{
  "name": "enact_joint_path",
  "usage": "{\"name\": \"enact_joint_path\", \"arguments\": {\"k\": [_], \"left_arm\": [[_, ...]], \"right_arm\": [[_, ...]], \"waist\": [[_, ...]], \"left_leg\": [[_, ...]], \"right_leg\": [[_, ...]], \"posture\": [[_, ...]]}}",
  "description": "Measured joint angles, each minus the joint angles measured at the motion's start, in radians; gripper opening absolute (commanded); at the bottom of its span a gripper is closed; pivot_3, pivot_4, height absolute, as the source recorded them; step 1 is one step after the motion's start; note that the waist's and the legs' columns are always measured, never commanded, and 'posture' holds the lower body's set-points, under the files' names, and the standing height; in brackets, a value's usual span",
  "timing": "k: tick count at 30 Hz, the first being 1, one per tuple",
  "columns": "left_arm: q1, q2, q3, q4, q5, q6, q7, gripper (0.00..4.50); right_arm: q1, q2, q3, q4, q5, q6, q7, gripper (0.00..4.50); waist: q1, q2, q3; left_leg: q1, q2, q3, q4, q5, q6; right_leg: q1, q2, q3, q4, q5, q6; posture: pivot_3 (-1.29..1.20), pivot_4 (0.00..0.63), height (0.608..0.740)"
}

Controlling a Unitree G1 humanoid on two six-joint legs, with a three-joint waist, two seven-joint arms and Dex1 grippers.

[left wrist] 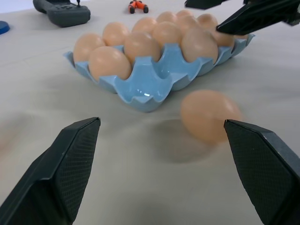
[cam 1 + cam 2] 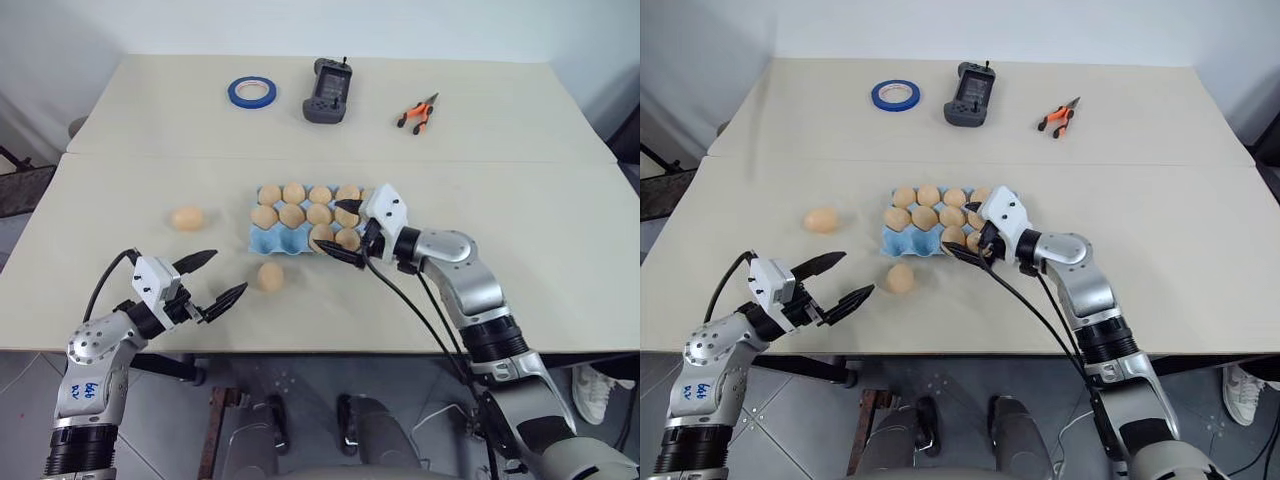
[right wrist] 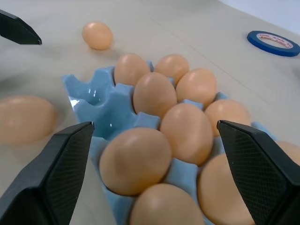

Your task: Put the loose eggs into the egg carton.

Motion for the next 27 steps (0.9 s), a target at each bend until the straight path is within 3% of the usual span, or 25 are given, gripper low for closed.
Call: {"name": "enact_joint_path", "arguments": {"k": [8,12,21,27], "left_arm": [[0.041,0.041,0.02,-0.005,-0.018,0.03,-0.019,4.5],[0.058,0.06,0.026,-0.027,-0.028,0.045,-0.032,4.5],[0.161,0.103,0.132,-0.034,-0.031,0.045,-0.022,4.5],[0.159,0.117,0.128,-0.067,-0.063,0.109,-0.059,4.5]], "right_arm": [[0.268,-0.191,-0.211,-0.107,0.223,-0.151,0.257,4.45],[0.362,-0.268,-0.266,-0.111,0.258,-0.161,0.338,4.45],[0.473,-0.285,-0.321,-0.042,0.291,-0.286,0.424,4.45],[0.485,-0.284,-0.311,-0.042,0.297,-0.32,0.466,4.45]], "waist": [[0.01,0.0,0.0],[0.0,0.0,0.0],[-0.004,0.0,0.0],[0.0,0.0,0.0]], "left_leg": [[0.0,0.0,0.0,-0.001,-0.002,0.001],[0.003,0.001,0.0,0.001,-0.002,0.001],[0.003,0.0,-0.001,0.003,-0.002,0.001],[0.001,0.0,-0.001,0.0,-0.002,0.001]], "right_leg": [[0.002,0.0,0.0,-0.004,0.0,0.001],[0.004,0.001,0.0,-0.004,-0.002,-0.004],[0.005,0.001,0.002,-0.008,-0.003,-0.006],[0.005,0.0,0.002,-0.011,-0.003,-0.006]], "posture": [[0.0,0.15,0.74],[0.0,0.15,0.74],[0.0,0.15,0.74],[0.0,0.15,0.74]]}}
